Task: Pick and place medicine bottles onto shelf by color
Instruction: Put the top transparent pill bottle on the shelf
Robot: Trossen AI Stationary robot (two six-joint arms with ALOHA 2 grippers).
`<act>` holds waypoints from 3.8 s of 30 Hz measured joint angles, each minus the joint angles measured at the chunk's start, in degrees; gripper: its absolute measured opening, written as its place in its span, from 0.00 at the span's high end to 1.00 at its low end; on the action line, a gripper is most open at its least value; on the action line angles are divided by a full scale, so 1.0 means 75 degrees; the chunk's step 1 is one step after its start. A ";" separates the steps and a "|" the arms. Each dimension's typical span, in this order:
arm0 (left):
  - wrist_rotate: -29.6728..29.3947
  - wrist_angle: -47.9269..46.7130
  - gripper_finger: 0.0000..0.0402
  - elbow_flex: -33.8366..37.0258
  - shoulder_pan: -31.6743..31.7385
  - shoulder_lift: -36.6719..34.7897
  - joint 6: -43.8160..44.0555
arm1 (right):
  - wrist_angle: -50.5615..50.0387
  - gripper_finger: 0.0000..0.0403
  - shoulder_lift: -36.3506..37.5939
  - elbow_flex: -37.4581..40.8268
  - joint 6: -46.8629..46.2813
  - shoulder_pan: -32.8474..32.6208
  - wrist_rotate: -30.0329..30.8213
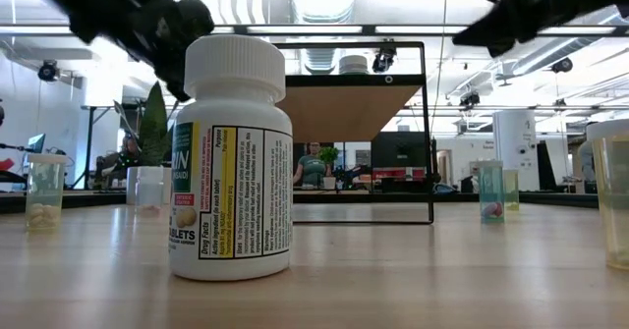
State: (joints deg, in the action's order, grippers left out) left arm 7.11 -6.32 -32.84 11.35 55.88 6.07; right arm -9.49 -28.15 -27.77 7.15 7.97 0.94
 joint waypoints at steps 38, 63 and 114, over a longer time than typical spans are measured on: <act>-0.0801 -0.5183 0.45 -0.1209 0.0637 0.1447 0.1348 | 0.0626 0.98 0.1030 0.0872 -0.0096 -0.0030 -0.0187; -0.0798 -0.5217 0.46 -0.0969 0.0642 0.1736 0.4971 | 0.0681 0.98 0.0977 0.0914 -0.0215 -0.0030 -0.0182; -0.3334 0.4260 0.70 -0.0016 0.0928 0.1203 0.1466 | 0.0737 0.98 0.0730 0.0997 -0.0150 -0.0029 -0.0118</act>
State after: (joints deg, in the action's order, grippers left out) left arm -17.89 25.63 -32.95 18.31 64.90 17.06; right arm -3.96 -22.68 -20.29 6.03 7.76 0.05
